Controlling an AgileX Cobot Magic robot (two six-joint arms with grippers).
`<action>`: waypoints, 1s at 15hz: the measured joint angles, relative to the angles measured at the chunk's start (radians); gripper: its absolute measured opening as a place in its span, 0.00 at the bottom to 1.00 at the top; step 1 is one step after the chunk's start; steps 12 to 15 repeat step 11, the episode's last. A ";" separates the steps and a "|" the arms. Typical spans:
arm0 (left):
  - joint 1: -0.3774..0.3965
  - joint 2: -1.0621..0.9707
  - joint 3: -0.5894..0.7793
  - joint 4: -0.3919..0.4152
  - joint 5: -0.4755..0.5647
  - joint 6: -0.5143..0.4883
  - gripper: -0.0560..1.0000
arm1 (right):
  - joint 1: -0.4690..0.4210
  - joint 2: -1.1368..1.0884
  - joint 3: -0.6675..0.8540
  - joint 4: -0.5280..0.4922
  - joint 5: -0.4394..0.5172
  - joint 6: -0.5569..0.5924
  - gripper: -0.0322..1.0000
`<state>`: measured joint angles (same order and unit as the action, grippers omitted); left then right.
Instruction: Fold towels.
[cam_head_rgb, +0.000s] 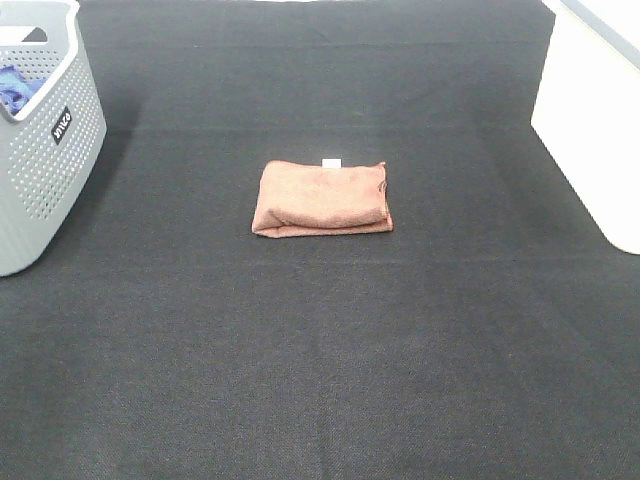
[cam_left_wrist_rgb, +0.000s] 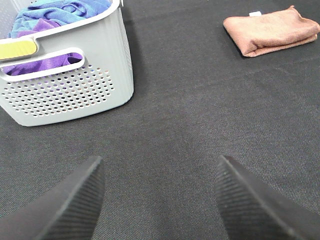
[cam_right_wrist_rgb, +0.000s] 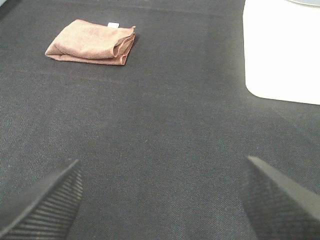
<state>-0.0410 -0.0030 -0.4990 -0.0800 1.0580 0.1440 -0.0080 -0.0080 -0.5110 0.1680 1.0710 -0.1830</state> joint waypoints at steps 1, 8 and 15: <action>0.000 0.000 0.000 0.000 0.000 0.000 0.64 | 0.000 0.000 0.000 0.001 0.000 0.000 0.81; 0.000 0.000 0.000 0.000 0.000 0.000 0.64 | 0.000 0.000 0.000 0.003 0.000 0.000 0.81; 0.000 0.000 0.000 0.000 0.000 0.000 0.64 | 0.000 0.000 0.000 0.003 0.000 0.000 0.81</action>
